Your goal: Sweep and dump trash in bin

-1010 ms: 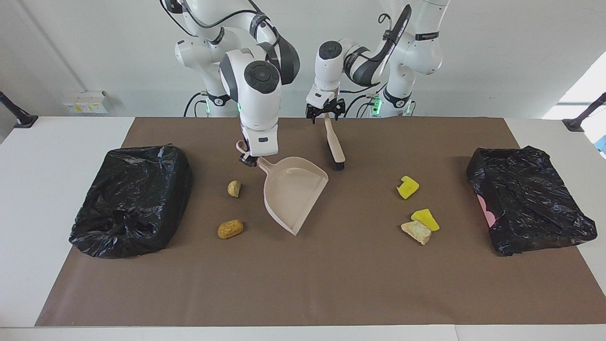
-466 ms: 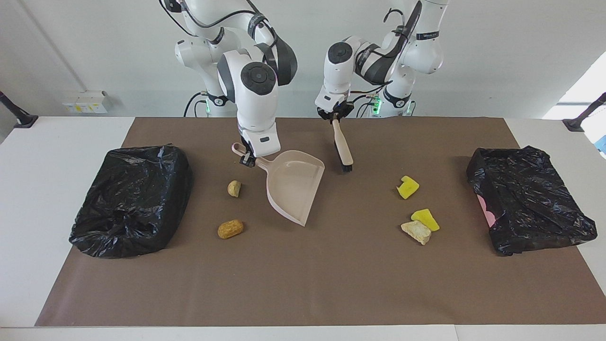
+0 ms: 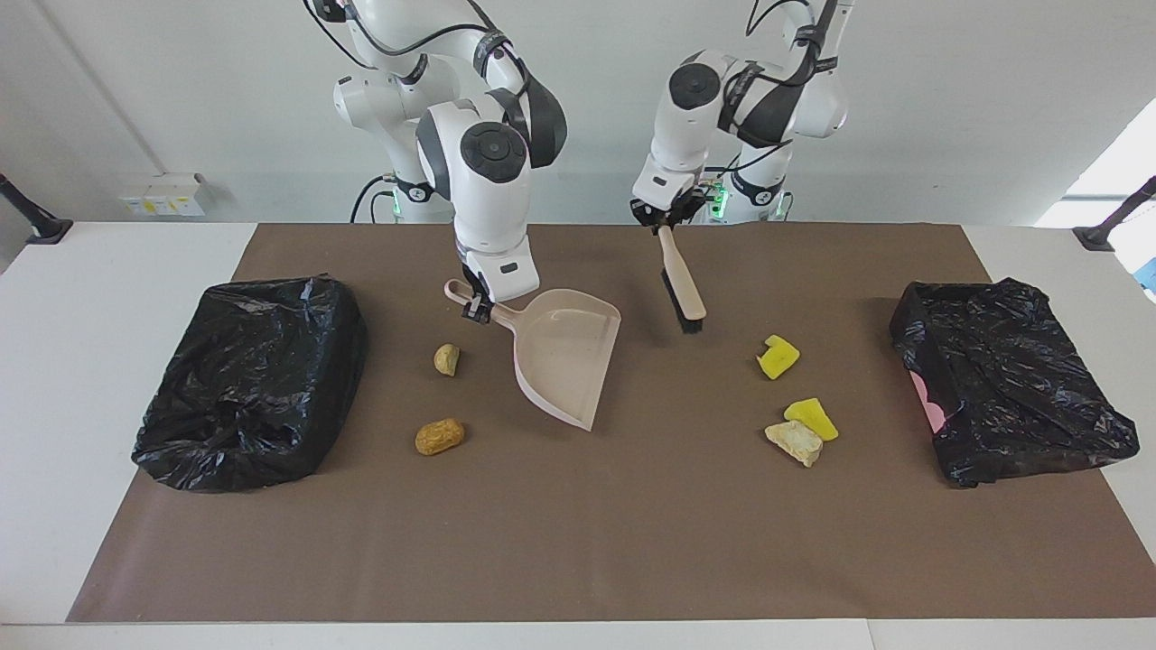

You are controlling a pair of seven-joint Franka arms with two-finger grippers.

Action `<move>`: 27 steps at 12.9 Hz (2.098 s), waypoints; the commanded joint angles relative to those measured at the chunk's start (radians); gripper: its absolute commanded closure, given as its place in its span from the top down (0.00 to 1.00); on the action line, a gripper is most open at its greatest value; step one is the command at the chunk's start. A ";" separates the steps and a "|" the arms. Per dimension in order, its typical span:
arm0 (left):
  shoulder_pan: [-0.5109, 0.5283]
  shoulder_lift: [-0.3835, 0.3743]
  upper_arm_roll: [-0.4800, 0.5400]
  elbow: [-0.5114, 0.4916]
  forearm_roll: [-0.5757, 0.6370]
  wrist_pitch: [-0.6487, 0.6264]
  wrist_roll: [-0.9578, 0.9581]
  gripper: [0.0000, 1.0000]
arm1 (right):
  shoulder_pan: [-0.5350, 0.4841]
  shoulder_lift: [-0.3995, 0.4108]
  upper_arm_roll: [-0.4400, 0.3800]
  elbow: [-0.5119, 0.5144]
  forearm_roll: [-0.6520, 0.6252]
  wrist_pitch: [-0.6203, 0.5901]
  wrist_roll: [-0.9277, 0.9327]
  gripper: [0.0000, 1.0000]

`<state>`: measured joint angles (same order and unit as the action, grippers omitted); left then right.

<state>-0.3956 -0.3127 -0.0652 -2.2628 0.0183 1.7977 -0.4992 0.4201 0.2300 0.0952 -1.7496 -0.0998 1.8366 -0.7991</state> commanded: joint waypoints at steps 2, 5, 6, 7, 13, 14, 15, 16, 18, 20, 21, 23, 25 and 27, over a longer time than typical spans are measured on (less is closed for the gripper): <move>0.199 0.105 -0.015 0.104 0.088 -0.012 0.230 0.00 | 0.063 0.052 0.000 0.018 0.000 0.082 -0.003 0.00; 0.312 0.174 -0.013 0.152 0.089 0.041 0.381 0.00 | 0.118 0.114 0.000 0.035 -0.014 0.122 0.081 0.00; 0.348 0.211 -0.013 0.189 0.097 0.040 0.416 0.00 | 0.118 0.123 0.000 0.022 -0.026 0.136 0.083 0.00; 0.350 0.293 -0.015 0.262 0.144 0.037 0.421 0.00 | 0.111 0.118 0.000 0.006 -0.028 0.133 0.074 0.00; 0.374 0.555 -0.016 0.444 0.295 0.167 0.455 0.00 | 0.083 0.098 -0.002 -0.056 -0.032 0.138 -0.008 0.00; 0.368 0.561 -0.019 0.421 0.293 0.199 0.455 0.00 | 0.080 0.095 -0.002 -0.059 -0.035 0.138 -0.008 0.00; 0.351 0.555 -0.019 0.384 0.292 0.225 0.458 0.00 | 0.082 0.094 -0.002 -0.064 -0.038 0.139 -0.006 0.00; 0.347 0.540 -0.024 0.334 0.292 0.247 0.470 0.00 | 0.082 0.092 -0.002 -0.070 -0.038 0.139 -0.005 0.00; 0.322 0.500 -0.028 0.261 0.286 0.262 0.542 0.00 | 0.082 0.091 -0.002 -0.071 -0.038 0.139 0.006 0.00; 0.285 0.456 -0.028 0.191 0.281 0.261 0.587 0.00 | 0.082 0.091 -0.002 -0.073 -0.038 0.139 0.006 0.00; 0.262 0.434 -0.028 0.159 0.273 0.261 0.587 0.00 | 0.082 0.091 -0.002 -0.073 -0.038 0.139 0.008 0.00; 0.201 0.394 -0.028 0.105 0.200 0.249 0.587 0.00 | 0.082 0.086 -0.002 -0.077 -0.038 0.141 0.011 0.00; 0.126 0.359 -0.028 0.062 0.137 0.232 0.576 0.00 | 0.082 0.085 -0.002 -0.084 -0.038 0.142 0.011 0.00; 0.049 0.325 -0.028 0.026 0.092 0.204 0.570 0.00 | 0.082 0.084 -0.002 -0.088 -0.038 0.153 0.015 0.00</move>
<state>-0.2752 0.0783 -0.1096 -2.1647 0.1485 2.0218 0.0650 0.5113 0.3421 0.0899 -1.7946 -0.1169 1.9652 -0.7828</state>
